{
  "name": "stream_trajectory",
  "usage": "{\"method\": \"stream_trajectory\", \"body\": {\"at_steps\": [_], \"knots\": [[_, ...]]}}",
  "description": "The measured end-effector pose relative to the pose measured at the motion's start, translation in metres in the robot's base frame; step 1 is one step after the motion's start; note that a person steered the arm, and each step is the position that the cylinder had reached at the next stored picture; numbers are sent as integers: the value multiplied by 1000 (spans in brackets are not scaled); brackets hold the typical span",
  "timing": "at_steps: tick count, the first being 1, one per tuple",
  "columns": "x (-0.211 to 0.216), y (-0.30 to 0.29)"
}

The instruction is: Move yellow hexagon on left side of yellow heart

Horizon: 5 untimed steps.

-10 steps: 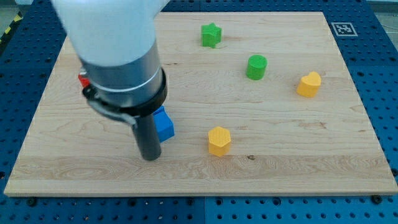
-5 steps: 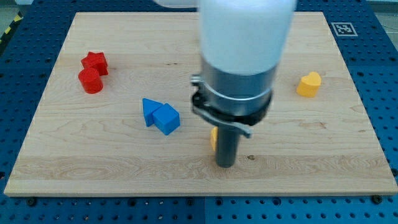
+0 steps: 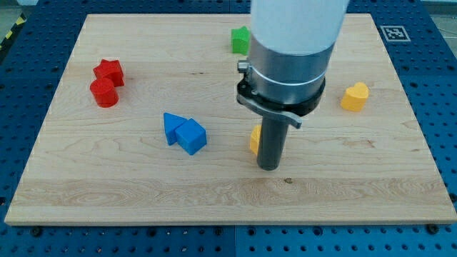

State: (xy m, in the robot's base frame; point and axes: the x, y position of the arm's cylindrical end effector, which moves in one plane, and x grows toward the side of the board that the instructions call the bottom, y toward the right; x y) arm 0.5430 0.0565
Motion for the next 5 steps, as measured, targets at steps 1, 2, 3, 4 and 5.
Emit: {"method": "stream_trajectory", "body": {"at_steps": [1, 2, 3, 4, 5], "knots": [[0, -1], [17, -26], [-7, -36], [-18, -24], [-18, -24]]}}
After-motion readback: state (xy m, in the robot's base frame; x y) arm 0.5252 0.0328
